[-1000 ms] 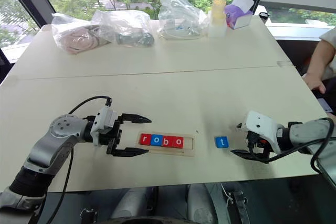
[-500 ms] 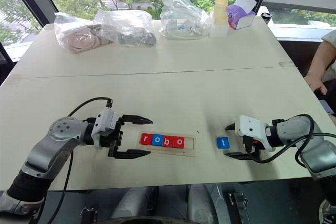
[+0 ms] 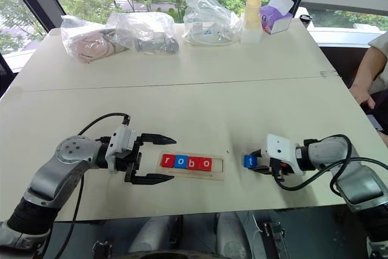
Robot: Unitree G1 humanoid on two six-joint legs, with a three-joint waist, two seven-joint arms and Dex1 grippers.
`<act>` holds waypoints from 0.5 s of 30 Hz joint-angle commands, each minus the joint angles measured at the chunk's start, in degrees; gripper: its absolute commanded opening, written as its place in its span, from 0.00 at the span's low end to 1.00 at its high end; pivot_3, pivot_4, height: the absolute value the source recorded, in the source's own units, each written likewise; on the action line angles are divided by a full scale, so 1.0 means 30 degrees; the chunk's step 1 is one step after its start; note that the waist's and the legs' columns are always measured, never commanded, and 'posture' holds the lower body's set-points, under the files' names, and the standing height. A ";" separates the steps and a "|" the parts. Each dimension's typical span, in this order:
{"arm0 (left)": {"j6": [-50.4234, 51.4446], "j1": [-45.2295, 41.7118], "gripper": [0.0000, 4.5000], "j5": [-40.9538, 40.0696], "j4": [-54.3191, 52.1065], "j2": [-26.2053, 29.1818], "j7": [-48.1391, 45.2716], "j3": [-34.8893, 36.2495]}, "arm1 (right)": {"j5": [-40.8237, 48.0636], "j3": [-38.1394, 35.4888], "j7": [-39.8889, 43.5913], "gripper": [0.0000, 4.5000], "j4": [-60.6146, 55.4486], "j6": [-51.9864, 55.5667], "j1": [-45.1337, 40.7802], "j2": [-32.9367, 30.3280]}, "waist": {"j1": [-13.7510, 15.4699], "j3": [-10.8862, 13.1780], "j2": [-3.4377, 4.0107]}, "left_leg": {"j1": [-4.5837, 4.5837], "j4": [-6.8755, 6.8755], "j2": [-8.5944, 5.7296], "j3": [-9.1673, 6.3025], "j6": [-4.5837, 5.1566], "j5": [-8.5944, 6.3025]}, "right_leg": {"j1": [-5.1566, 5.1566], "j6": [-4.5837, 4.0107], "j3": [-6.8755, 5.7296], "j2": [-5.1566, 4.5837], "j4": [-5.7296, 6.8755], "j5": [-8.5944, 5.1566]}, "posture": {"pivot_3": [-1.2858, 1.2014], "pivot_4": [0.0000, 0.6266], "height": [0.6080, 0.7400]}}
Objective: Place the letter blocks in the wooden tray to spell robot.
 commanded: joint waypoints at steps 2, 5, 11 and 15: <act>-0.0254 0.0159 1.00 -0.0274 -0.0490 -0.0008 0.0129 0.0362 | 0.1436 -0.0062 -0.0662 0.25 -0.3624 0.3770 -0.0430 0.0019 | 0.0019 0.0000 -0.0001 | -0.0005 0.0002 -0.0001 -0.0005 0.0000 0.0000 | 0.0000 0.0000 -0.0001 -0.0005 -0.0004 0.0000 | 0.52 0.24 1.00; -0.0256 0.0241 1.00 -0.0258 -0.0543 -0.0040 0.0175 0.0340 | 0.1536 0.0345 -0.1047 0.25 -0.4646 0.5104 -0.0683 0.0122 | 0.0045 0.0000 -0.0001 | -0.0007 0.0002 -0.0002 -0.0010 0.0001 0.0000 | -0.0001 -0.0002 -0.0001 -0.0017 -0.0004 -0.0001 | 0.52 0.24 1.00; -0.0265 0.0341 1.00 -0.0274 -0.0639 -0.0059 0.0242 0.0332 | 0.1270 0.1817 -0.2039 0.25 -0.5357 0.6916 -0.1748 0.0855 | 0.0070 0.0000 -0.0003 | -0.0008 0.0002 -0.0002 -0.0010 0.0000 0.0000 | -0.0001 -0.0012 -0.0007 -0.0018 -0.0008 -0.0006 | 0.52 0.24 1.00; -0.0249 0.0343 1.00 -0.0265 -0.0712 -0.0081 0.0343 0.0303 | 0.0712 0.2727 -0.2514 0.25 -0.5174 0.7074 -0.2226 0.1035 | 0.0090 -0.0001 -0.0003 | -0.0013 0.0003 -0.0006 -0.0007 0.0000 0.0000 | -0.0003 -0.0011 -0.0009 -0.0020 -0.0012 -0.0006 | 0.52 0.24 1.00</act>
